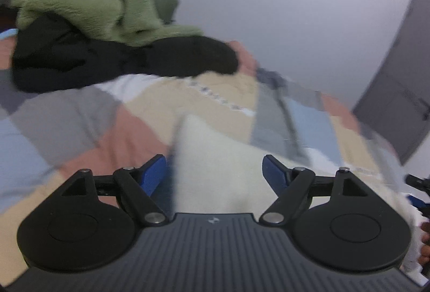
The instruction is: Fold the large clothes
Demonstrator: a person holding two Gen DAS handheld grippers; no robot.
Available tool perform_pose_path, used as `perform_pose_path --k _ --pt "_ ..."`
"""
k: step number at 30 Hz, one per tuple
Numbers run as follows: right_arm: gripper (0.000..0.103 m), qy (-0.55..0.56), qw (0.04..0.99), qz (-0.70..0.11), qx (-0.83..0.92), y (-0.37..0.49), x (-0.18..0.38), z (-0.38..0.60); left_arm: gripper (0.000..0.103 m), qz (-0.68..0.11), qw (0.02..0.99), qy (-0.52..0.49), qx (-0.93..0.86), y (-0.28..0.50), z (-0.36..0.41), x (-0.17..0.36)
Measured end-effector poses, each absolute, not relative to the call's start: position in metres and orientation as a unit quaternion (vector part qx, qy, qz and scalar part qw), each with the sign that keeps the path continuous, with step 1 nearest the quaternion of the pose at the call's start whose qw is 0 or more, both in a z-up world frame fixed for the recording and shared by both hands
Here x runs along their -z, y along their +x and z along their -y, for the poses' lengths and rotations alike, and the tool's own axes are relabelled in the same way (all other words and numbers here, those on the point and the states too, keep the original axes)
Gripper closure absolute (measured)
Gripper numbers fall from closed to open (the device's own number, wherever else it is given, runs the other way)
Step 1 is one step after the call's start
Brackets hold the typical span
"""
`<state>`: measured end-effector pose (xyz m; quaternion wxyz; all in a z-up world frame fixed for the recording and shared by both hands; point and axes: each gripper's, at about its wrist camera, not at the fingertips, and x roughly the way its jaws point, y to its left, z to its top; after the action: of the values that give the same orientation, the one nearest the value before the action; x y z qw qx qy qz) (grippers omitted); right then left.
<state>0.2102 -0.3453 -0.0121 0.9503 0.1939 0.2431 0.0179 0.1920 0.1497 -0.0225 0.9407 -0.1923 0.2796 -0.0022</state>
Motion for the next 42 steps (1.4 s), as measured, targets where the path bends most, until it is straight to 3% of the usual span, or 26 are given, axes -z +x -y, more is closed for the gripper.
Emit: perform_pose_path --k 12,16,19,20,21,24,28,37,42 --pt "0.008 0.190 0.930 -0.315 -0.026 0.239 0.050 0.339 0.023 -0.321 0.922 -0.217 -0.015 0.229 -0.149 0.065" --pt "0.007 0.198 0.922 -0.329 -0.043 0.245 0.055 0.339 0.049 -0.314 0.926 -0.210 -0.006 0.228 -0.143 0.064" --pt "0.024 0.184 0.925 -0.328 -0.044 0.244 0.052 0.335 0.072 -0.301 0.931 -0.207 -0.003 0.223 -0.143 0.056" --pt "0.035 0.172 0.930 -0.323 -0.042 0.241 0.049 0.333 0.080 -0.295 0.931 -0.214 -0.001 0.220 -0.144 0.052" --pt "0.048 0.163 0.934 -0.314 -0.042 0.238 0.045 0.331 0.081 -0.290 0.931 -0.222 0.005 0.218 -0.147 0.049" --pt "0.074 0.151 0.955 -0.250 -0.057 0.223 0.024 0.328 0.084 -0.257 0.935 -0.242 0.035 0.208 -0.154 0.034" --pt "0.075 0.129 0.968 -0.206 -0.066 0.222 0.008 0.322 0.085 -0.234 0.935 -0.261 0.045 0.209 -0.159 0.025" --pt "0.074 0.173 0.939 -0.297 -0.026 0.273 0.056 0.343 0.083 -0.294 0.924 -0.242 0.018 0.241 -0.156 0.057" --pt "0.068 0.175 0.933 -0.313 -0.024 0.273 0.066 0.343 0.081 -0.293 0.922 -0.254 0.020 0.239 -0.160 0.061"
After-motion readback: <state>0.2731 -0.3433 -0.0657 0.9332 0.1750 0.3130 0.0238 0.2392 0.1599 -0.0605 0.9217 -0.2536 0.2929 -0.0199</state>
